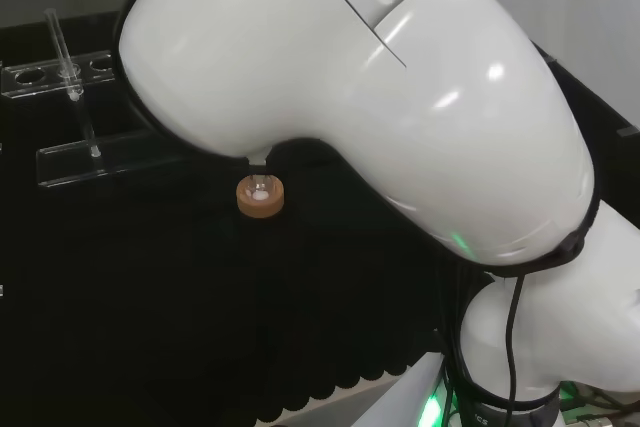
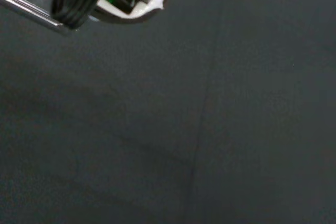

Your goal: Put the weighing funnel back on the table.

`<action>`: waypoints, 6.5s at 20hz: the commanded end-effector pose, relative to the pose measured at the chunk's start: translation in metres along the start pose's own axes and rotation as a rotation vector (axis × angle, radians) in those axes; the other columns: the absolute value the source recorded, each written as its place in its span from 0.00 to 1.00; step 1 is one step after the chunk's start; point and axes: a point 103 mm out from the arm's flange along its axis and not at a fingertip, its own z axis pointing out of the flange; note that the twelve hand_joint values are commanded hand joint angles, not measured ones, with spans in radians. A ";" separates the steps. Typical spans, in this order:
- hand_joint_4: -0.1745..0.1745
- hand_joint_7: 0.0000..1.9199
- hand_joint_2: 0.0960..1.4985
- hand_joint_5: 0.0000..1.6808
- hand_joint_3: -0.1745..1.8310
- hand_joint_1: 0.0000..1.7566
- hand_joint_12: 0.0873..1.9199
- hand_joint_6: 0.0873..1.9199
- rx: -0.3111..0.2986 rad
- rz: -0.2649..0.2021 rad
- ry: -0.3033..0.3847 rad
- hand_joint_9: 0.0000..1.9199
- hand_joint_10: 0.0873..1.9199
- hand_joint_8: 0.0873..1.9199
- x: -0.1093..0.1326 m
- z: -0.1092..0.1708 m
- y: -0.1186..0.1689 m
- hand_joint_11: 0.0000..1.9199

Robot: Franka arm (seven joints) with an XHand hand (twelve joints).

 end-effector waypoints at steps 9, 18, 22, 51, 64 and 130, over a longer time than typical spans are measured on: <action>1.00 0.20 0.41 0.71 0.43 0.63 0.67 0.41 0.022 0.001 0.058 0.38 0.25 0.30 -0.012 0.017 0.008 0.19; 1.00 0.20 0.41 0.70 0.43 0.63 0.67 0.41 0.061 0.006 0.193 0.38 0.25 0.30 -0.022 0.048 0.023 0.19; 1.00 0.20 0.41 0.70 0.43 0.63 0.67 0.41 0.081 0.001 0.216 0.38 0.25 0.30 -0.023 0.063 0.032 0.19; 1.00 0.20 0.42 0.70 0.43 0.63 0.67 0.42 0.150 -0.078 0.274 0.38 0.25 0.30 0.025 0.131 0.080 0.20; 1.00 0.21 0.42 0.70 0.43 0.63 0.67 0.42 0.140 -0.102 0.316 0.38 0.25 0.30 0.035 0.154 0.079 0.20; 0.44 0.12 0.40 0.32 0.40 0.52 0.69 0.30 0.204 -0.153 0.231 0.32 0.28 0.33 0.056 0.172 0.092 0.15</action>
